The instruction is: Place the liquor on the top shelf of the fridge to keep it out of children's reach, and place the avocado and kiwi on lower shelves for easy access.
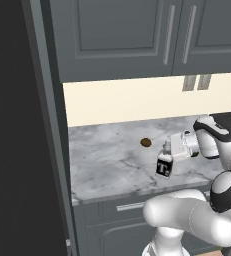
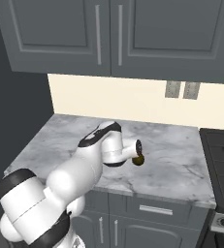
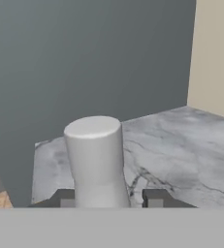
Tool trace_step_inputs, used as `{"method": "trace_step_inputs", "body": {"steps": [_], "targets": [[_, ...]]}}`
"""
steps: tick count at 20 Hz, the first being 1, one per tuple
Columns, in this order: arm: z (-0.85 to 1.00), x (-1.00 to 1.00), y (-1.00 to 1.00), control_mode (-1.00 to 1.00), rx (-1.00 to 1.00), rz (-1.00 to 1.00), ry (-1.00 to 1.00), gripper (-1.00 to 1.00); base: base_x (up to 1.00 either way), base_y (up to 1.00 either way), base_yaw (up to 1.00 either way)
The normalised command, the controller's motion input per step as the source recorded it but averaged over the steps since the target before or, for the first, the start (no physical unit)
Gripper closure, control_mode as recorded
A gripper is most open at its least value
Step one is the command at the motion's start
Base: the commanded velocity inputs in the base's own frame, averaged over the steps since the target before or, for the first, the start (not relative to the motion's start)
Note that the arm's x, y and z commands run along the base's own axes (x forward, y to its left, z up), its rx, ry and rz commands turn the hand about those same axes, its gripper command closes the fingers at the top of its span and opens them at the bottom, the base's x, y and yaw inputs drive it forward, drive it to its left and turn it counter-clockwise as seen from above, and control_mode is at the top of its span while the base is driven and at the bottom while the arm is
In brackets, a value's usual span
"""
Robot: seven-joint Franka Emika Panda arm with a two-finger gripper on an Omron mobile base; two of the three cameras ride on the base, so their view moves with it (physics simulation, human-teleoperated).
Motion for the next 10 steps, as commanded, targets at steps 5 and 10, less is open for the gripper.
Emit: {"method": "trace_step_inputs", "body": {"steps": [5, 10], "targets": [[0.48, -0.28, 0.00, -1.00, -0.04, -0.14, 0.11, 1.00, 0.00, 0.00, 0.00], [0.99, -0.37, 0.00, -1.00, -0.11, -0.29, 0.15, 1.00, 0.00, 0.00, 0.00]]}}
